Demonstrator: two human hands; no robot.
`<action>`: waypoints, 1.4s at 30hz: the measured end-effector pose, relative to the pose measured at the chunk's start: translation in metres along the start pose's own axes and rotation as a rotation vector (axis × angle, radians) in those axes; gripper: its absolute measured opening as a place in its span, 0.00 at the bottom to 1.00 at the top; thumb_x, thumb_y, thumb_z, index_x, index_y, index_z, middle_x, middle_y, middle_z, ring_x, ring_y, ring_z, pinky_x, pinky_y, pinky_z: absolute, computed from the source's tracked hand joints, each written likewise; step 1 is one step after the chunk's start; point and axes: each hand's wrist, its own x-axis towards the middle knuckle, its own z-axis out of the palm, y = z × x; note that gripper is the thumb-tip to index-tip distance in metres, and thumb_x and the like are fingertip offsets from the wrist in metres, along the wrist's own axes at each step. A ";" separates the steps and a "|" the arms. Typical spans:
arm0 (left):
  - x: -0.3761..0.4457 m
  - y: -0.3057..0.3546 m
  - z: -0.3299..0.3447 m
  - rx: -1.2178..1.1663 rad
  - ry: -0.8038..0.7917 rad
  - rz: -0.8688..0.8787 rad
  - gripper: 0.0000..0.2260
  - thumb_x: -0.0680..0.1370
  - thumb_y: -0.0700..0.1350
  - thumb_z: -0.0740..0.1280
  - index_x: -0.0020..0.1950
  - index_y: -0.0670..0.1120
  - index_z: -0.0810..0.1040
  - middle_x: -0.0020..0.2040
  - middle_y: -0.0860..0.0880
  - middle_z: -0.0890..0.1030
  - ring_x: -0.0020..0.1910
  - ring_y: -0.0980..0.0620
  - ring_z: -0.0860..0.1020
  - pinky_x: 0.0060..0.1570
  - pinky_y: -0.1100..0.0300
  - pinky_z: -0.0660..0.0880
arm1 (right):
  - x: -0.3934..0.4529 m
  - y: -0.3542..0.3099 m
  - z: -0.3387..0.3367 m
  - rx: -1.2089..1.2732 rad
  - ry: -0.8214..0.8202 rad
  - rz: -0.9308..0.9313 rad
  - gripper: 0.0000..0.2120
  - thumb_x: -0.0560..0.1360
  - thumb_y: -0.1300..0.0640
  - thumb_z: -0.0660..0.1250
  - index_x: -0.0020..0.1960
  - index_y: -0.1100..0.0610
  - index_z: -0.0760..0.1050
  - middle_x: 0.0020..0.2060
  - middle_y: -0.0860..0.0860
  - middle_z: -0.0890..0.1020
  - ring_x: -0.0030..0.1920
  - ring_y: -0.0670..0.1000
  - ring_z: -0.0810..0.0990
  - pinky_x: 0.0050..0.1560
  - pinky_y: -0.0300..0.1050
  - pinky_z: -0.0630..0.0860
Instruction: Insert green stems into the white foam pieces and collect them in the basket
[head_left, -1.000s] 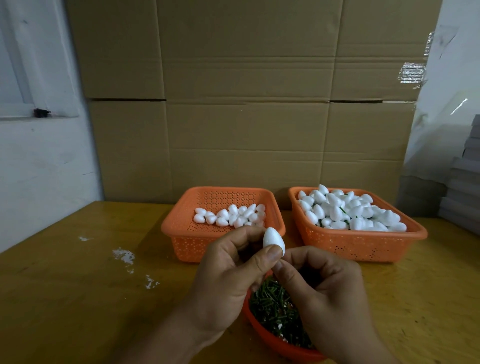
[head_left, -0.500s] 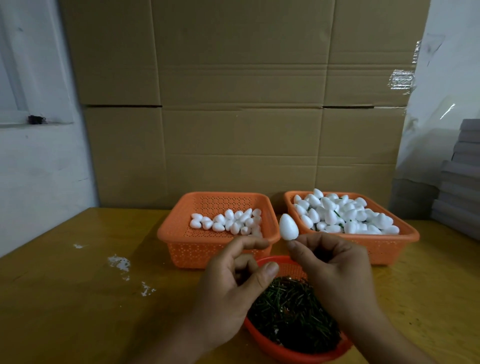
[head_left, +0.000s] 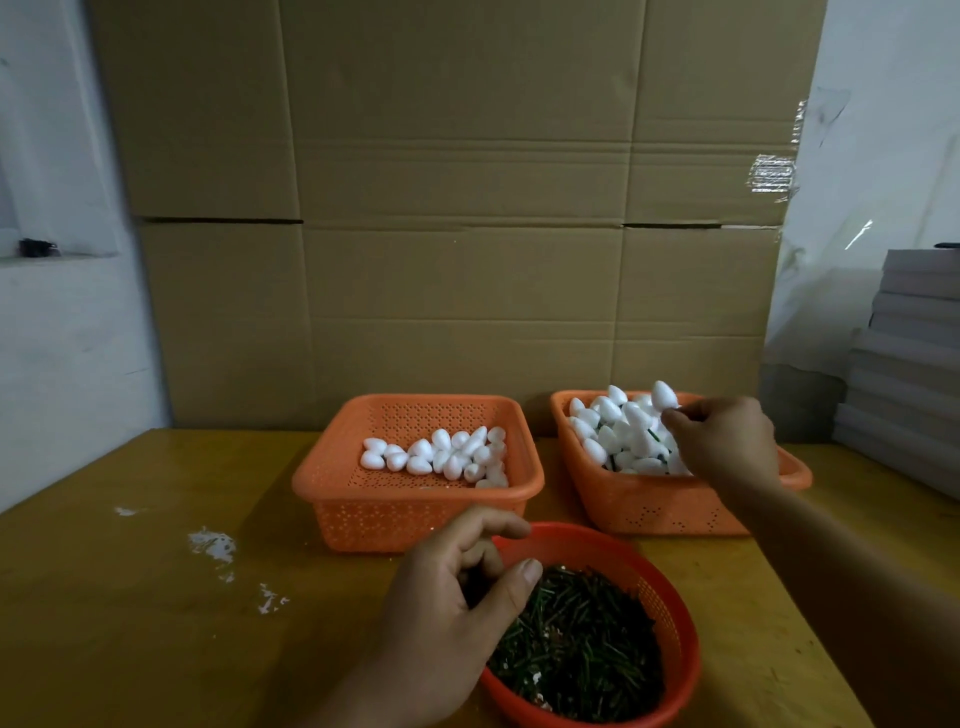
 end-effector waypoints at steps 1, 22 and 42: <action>0.000 -0.001 0.000 0.005 -0.002 -0.001 0.09 0.74 0.58 0.69 0.54 0.64 0.77 0.32 0.53 0.77 0.32 0.60 0.75 0.36 0.65 0.73 | 0.006 0.001 0.001 -0.057 -0.012 0.027 0.12 0.75 0.53 0.68 0.40 0.60 0.82 0.31 0.57 0.82 0.35 0.60 0.82 0.41 0.57 0.81; -0.003 -0.003 0.005 0.092 -0.009 0.009 0.02 0.73 0.53 0.71 0.44 0.58 0.82 0.37 0.50 0.81 0.38 0.52 0.80 0.39 0.55 0.77 | 0.017 -0.007 0.007 -0.227 -0.085 0.141 0.11 0.72 0.50 0.72 0.42 0.59 0.82 0.37 0.56 0.83 0.40 0.57 0.81 0.50 0.54 0.81; 0.011 0.002 -0.012 0.093 0.145 0.049 0.10 0.81 0.47 0.67 0.40 0.51 0.73 0.31 0.50 0.74 0.29 0.56 0.70 0.30 0.57 0.69 | -0.127 -0.032 -0.023 0.653 -0.138 -0.177 0.23 0.74 0.74 0.57 0.37 0.53 0.83 0.33 0.49 0.84 0.30 0.41 0.76 0.31 0.36 0.73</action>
